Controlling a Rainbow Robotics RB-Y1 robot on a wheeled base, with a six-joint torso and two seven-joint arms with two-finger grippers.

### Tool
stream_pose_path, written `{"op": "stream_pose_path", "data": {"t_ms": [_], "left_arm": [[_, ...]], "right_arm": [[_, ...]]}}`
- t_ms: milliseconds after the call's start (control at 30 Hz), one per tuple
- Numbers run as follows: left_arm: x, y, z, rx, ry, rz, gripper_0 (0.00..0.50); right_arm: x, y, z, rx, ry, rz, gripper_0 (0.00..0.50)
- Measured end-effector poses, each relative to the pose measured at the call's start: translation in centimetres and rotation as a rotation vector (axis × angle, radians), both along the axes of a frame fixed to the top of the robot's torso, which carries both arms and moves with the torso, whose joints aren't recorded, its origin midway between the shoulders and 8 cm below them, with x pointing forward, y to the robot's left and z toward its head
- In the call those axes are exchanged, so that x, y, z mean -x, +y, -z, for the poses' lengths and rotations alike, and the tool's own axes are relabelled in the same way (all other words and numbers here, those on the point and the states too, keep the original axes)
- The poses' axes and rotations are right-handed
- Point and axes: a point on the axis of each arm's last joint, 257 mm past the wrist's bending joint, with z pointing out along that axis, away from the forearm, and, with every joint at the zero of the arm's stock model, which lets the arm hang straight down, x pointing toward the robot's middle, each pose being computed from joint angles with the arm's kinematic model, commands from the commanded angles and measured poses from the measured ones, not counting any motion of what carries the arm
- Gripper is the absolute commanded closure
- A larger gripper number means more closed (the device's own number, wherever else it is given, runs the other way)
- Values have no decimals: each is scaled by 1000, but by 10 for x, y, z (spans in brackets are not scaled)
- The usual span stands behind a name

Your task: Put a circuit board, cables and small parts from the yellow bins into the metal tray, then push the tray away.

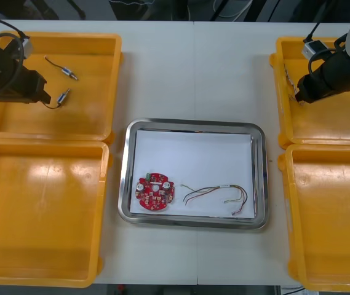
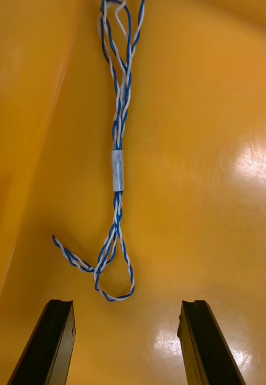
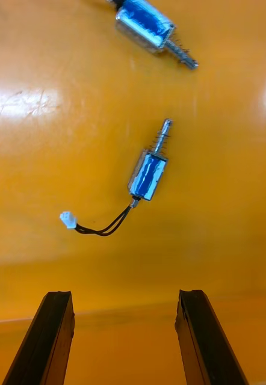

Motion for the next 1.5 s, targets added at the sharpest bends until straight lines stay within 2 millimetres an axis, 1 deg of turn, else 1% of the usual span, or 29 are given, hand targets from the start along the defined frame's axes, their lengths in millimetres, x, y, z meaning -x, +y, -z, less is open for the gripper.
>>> {"op": "stream_pose_path", "data": {"t_ms": [100, 233, 433, 500, 633, 767, 1033, 1067, 1100, 1133, 1167, 1200, 1233, 1267, 1300, 1333, 1367, 1400, 1500], "left_arm": [[-1, -2, -3, -25, -9, 45, 0], [-5, -7, -8, -40, -14, 63, 0], [-7, -15, -8, -105, -11, 145, 0], [-8, -14, -8, -142, -10, 196, 0], [-13, -3, -4, -217, 5, 295, 0], [-21, -1, 0, -223, 13, 317, 0], [-45, -17, 10, -196, -23, 294, 0], [-47, -19, 13, -200, -25, 295, 0], [-50, -20, 15, -202, -28, 294, 0], [-51, -22, 17, -203, -29, 294, 0], [-52, -24, 20, -201, -29, 294, 0], [-52, -25, 21, -200, -28, 294, 0], [-53, -27, 23, -199, -27, 293, 0], [-53, -28, 25, -198, -26, 294, 0], [-54, -29, 26, -199, -28, 294, 0], [-55, -30, 27, -201, -31, 295, 0], [-56, -31, 29, -205, -35, 297, 0], [-58, -30, 30, -211, -39, 298, 0], [-60, -29, 36, -234, -43, 304, 0]], "right_arm": [[-2, -1, 5, -6, -2, 7, 0], [-5, -3, 10, -12, -10, 18, 0], [-6, -2, 17, -19, -8, 24, 0], [-7, -1, 17, -20, -12, 24, 0], [-8, 2, 21, -8, -15, 14, 0], [-8, 5, 27, 20, -7, -3, 0], [-10, 6, 26, 25, -13, -7, 0], [-10, 6, 26, 25, -14, -7, 12], [-10, 6, 26, 25, -15, -8, 51], [-10, 6, 26, 25, -15, -8, 125], [-10, 6, 26, 25, -15, -8, 185], [-10, 7, 26, 25, -15, -8, 314], [-10, 7, 26, 25, -15, -8, 382], [-10, 7, 26, 25, -15, -8, 402], [-10, 7, 26, 25, -15, -8, 438], [-10, 7, 26, 25, -15, -8, 454], [-10, 7, 26, 25, -15, -8, 454], [-10, 7, 26, 25, -15, -8, 500], [-10, 7, 26, 25, -15, -8, 500]]}}
